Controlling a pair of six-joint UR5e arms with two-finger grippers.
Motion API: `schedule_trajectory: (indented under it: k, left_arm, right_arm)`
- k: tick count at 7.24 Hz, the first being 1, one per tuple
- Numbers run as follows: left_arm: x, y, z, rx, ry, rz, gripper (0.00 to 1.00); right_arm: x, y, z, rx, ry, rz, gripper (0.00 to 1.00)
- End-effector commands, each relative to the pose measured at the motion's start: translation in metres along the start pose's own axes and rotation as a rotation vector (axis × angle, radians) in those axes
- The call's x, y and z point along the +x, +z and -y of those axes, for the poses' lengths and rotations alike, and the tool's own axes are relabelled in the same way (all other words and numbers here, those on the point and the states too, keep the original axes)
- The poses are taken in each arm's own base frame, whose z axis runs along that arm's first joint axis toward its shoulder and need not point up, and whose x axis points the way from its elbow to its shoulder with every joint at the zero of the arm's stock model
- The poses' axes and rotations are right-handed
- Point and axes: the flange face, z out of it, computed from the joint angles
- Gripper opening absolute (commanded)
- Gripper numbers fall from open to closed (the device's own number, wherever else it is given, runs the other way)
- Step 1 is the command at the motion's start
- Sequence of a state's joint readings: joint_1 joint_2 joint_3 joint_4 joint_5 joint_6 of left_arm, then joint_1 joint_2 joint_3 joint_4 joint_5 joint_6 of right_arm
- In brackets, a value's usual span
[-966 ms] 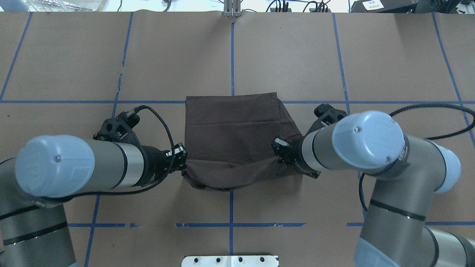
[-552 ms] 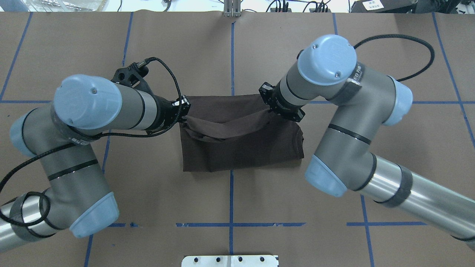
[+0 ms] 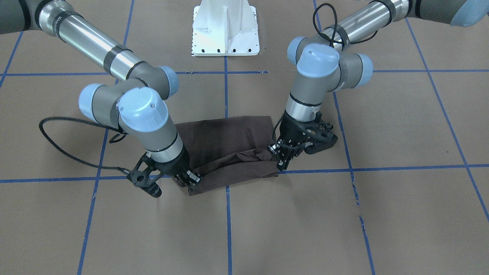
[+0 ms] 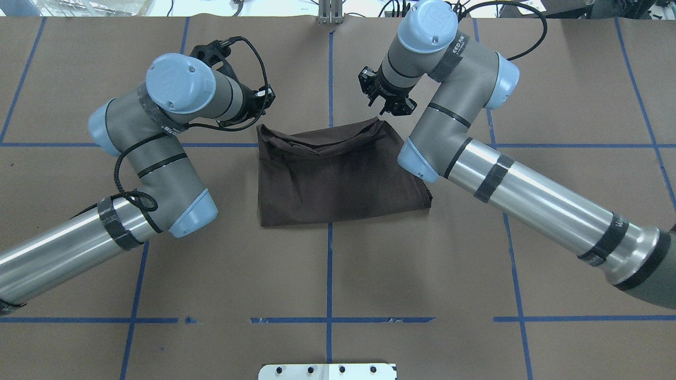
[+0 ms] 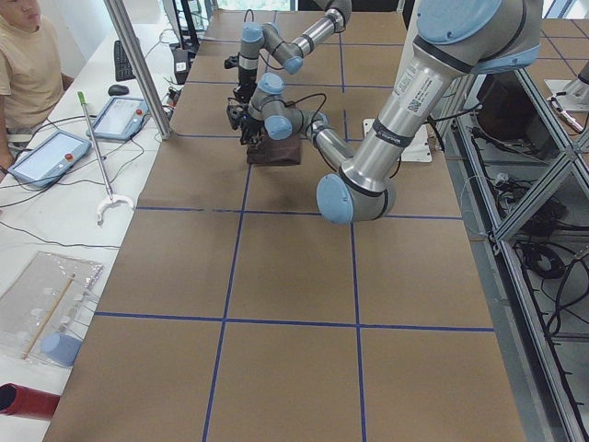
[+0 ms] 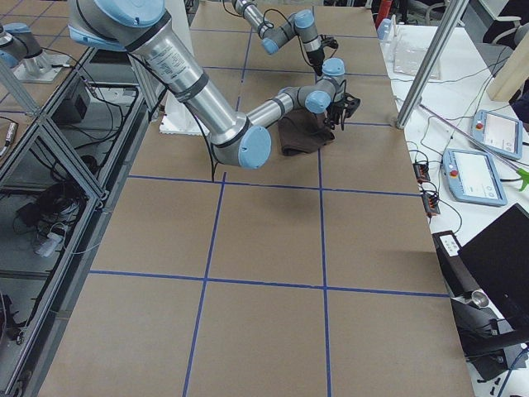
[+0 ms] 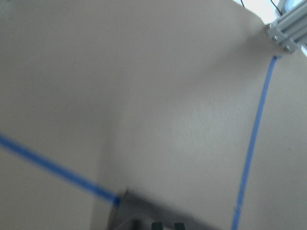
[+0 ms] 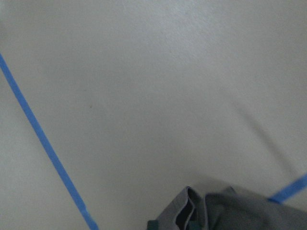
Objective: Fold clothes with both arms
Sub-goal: 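Release the shirt and raise both grippers away from it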
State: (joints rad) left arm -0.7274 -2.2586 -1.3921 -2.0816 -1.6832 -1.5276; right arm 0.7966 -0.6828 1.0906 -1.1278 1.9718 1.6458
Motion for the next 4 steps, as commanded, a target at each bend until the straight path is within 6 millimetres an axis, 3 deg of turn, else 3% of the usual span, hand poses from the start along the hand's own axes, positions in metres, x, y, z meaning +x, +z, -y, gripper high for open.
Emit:
schedule_trajectory:
  k: [1,2,4]
  left_arm:
    - [-0.008,0.014,0.038,0.069,0.079,-0.028,1.00]
    - [-0.002,-0.011,0.036,0.053,0.082,-0.059,1.00]
    - [-0.038,-0.056,0.032,0.006,0.125,-0.096,1.00]
  right_arm:
    - [-0.004,-0.015,0.071,-0.014,-0.067,0.034,1.00]
    - [0.007,-0.023,0.095,-0.014,-0.095,0.032,1.00]
    - [0.037,-0.038,0.135,-0.003,-0.160,0.030,1.00]
